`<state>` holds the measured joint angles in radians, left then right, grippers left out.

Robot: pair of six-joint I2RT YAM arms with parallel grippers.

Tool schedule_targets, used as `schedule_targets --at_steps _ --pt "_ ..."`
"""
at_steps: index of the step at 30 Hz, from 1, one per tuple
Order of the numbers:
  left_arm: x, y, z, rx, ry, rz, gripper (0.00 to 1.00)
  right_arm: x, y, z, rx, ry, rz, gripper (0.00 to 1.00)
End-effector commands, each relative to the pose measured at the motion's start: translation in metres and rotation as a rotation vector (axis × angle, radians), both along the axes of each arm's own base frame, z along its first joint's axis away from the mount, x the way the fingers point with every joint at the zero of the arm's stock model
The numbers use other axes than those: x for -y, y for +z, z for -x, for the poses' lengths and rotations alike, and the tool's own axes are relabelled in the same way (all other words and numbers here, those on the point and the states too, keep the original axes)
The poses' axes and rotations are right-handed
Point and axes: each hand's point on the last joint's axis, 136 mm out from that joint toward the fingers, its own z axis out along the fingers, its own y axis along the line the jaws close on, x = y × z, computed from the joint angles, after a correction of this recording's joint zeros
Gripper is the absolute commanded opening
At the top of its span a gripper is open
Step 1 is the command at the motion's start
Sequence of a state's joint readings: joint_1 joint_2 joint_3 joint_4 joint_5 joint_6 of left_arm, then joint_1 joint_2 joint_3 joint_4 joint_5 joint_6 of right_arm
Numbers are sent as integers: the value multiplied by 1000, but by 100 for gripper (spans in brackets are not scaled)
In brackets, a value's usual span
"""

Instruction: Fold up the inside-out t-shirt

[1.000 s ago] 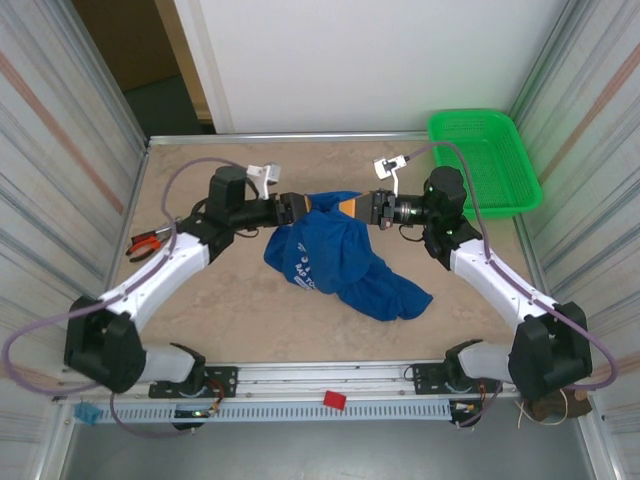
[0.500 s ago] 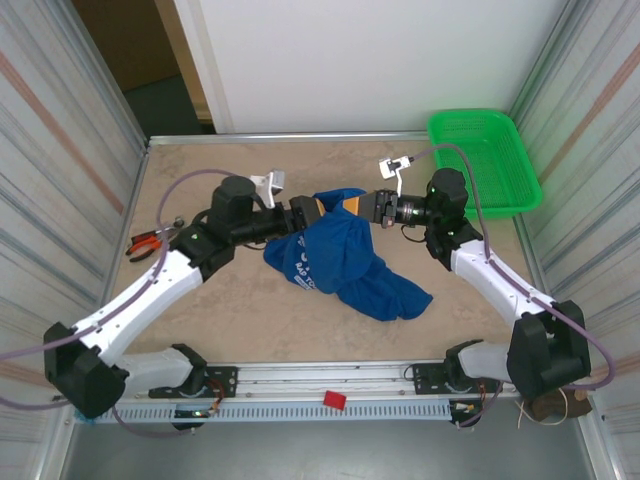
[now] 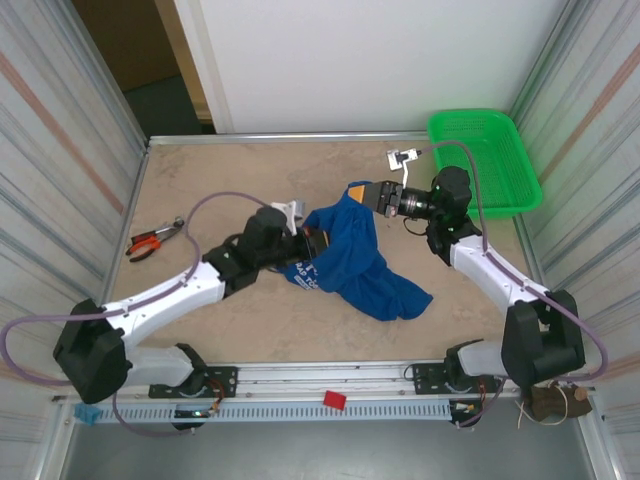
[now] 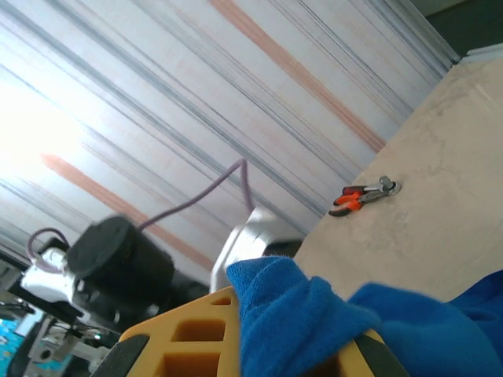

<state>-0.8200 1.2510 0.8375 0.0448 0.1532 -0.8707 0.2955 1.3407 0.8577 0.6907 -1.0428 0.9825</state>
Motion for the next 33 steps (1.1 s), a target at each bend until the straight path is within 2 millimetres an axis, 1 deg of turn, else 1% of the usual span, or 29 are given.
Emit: schedule_targets --at_steps 1,4,6,8,9,11,12,15,17,19,22,25,27,30,33 --pt "-11 -26 -1 39 53 -83 0 -1 31 4 74 31 -81 0" --pt "-8 -41 -6 35 53 -115 0 -10 34 17 93 97 -87 0" --pt "-6 -35 -13 77 31 -168 16 -12 34 23 97 120 -82 0" --pt "-11 -22 -19 126 21 -216 34 -10 32 27 97 135 -75 0" --pt "-16 -13 -21 150 22 -231 41 -9 30 29 92 141 -68 0" --pt "-27 8 -22 217 25 -242 50 -8 24 30 78 149 -52 0" --pt "-33 19 -20 260 27 -250 53 -8 22 30 77 152 -44 0" --pt "-49 52 -12 384 18 -271 54 -9 15 31 64 160 -19 0" --pt "-56 69 -7 461 8 -287 55 -10 14 32 62 163 -8 0" --pt "-57 82 -4 539 -17 -297 55 -11 14 33 63 169 -2 0" --pt "-46 97 1 627 -100 -294 54 -12 13 34 61 171 4 0" --pt "-27 106 1 653 -181 -268 53 -14 13 35 63 173 7 0" --pt "-14 108 -1 658 -220 -242 51 -15 13 36 64 178 9 0" --pt "-1 109 -6 662 -241 -224 48 -15 14 37 68 173 9 0" --pt "8 110 -8 663 -268 -201 47 -15 15 38 71 166 10 0"
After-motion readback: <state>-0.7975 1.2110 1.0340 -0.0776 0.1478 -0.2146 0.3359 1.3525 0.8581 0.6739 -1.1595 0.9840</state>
